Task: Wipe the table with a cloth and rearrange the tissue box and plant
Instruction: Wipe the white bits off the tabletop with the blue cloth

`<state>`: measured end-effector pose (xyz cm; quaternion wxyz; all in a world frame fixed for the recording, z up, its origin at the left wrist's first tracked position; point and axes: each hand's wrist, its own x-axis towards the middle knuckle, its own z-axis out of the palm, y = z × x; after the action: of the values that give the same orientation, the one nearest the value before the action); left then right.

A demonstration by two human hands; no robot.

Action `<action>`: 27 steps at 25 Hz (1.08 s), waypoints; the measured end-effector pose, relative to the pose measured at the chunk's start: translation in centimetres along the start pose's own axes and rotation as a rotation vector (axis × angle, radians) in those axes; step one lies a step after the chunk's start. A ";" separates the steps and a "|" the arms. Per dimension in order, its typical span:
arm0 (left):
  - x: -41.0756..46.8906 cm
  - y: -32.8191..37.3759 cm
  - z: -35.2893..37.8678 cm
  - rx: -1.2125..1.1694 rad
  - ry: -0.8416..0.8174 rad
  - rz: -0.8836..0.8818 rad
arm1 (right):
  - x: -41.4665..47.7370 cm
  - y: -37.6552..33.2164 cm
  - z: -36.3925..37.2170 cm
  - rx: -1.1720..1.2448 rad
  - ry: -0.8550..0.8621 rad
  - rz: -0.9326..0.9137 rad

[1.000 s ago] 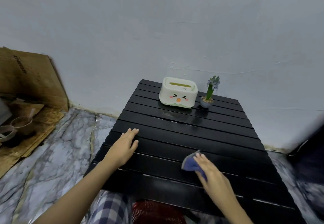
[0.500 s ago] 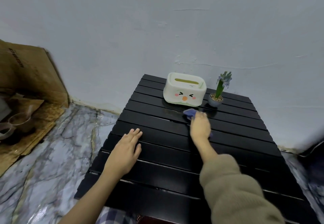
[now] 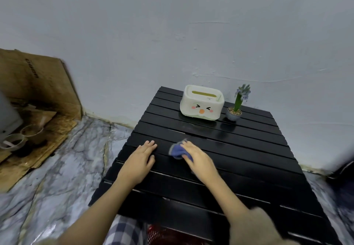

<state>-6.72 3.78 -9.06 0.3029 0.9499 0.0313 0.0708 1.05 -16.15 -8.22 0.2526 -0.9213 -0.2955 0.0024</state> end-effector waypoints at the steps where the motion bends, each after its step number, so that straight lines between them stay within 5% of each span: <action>1: 0.0 0.0 -0.1 0.007 -0.011 -0.001 | -2.4 1.6 -1.1 -0.012 0.042 0.034; 5: -0.5 0.4 -0.3 0.042 -0.043 0.007 | -9.6 9.4 -7.3 -0.090 0.247 0.412; 9: -1.5 1.1 -0.6 0.051 -0.058 0.024 | -6.8 10.1 -7.9 -0.191 0.346 0.693; 13: -2.4 2.4 -1.0 0.016 -0.015 0.023 | -2.9 1.5 -1.3 -0.118 0.202 0.343; 16: -3.1 3.2 -0.9 -0.014 -0.020 0.019 | -8.8 -3.8 0.4 -0.019 0.048 0.051; 18: -3.7 3.1 -0.7 -0.025 -0.047 0.016 | -14.5 -2.5 -1.3 0.079 0.031 0.021; 20: -4.0 2.9 -0.5 -0.049 -0.063 0.009 | -19.3 2.1 -4.5 0.088 0.068 0.143; 23: -4.1 3.2 -0.4 -0.079 -0.084 0.004 | -22.0 10.7 -10.2 -0.047 0.291 0.587; 25: -4.3 3.7 -0.5 -0.098 -0.096 0.011 | -20.0 13.4 -12.1 -0.082 0.428 0.849; 27: -4.4 4.6 -0.8 -0.117 -0.092 0.033 | -15.4 12.4 -11.4 -0.085 0.449 0.908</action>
<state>-11.16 0.07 -6.24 0.3579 0.9331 -0.0026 0.0339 -3.20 -38.51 -6.32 0.2456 -0.9442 0.1965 -0.0980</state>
